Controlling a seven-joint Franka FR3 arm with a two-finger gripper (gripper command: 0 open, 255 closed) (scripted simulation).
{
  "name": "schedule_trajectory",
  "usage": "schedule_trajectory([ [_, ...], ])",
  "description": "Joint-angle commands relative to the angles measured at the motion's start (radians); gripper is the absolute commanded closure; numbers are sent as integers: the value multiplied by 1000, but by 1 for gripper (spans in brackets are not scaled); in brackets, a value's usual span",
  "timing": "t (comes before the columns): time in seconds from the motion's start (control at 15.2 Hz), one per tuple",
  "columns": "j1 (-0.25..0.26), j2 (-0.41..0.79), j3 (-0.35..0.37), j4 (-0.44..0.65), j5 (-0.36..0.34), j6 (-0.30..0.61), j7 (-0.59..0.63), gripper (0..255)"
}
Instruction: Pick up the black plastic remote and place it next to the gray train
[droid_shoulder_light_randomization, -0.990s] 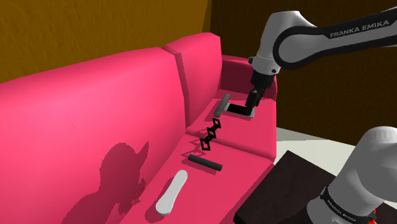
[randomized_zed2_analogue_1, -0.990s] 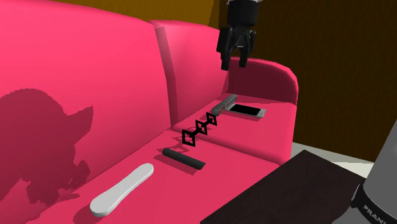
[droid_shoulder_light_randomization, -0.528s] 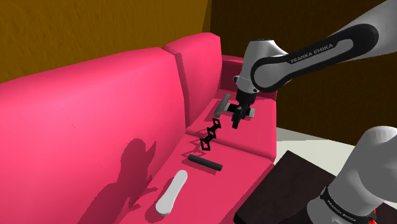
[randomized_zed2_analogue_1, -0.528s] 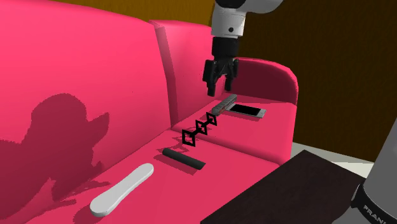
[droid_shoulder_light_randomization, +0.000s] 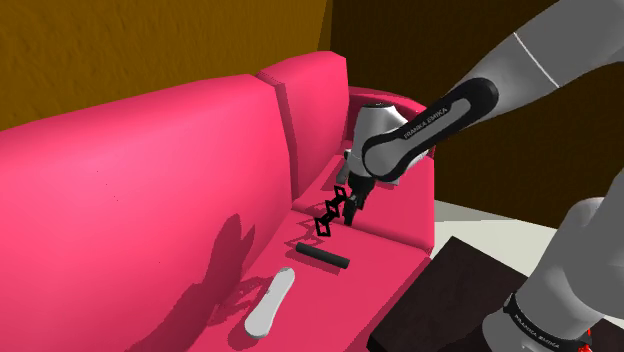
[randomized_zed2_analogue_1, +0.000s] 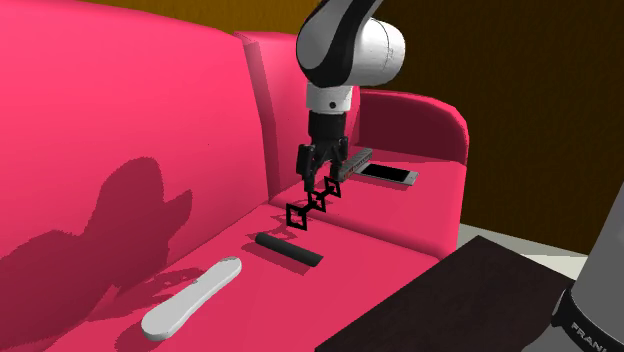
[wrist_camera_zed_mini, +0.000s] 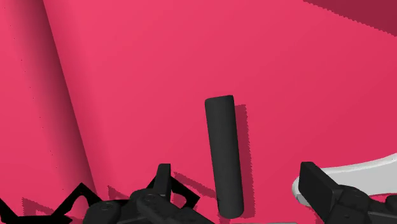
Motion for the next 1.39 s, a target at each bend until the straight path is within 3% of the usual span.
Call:
schedule_trajectory([
  [0.0, 7, 81, 6, 24, 6, 52, -7, 0],
  [0.66, 35, 488, 32, 225, 10, 227, -29, 0],
  [1.32, 41, 591, 33, 251, 10, 305, -30, 0],
])
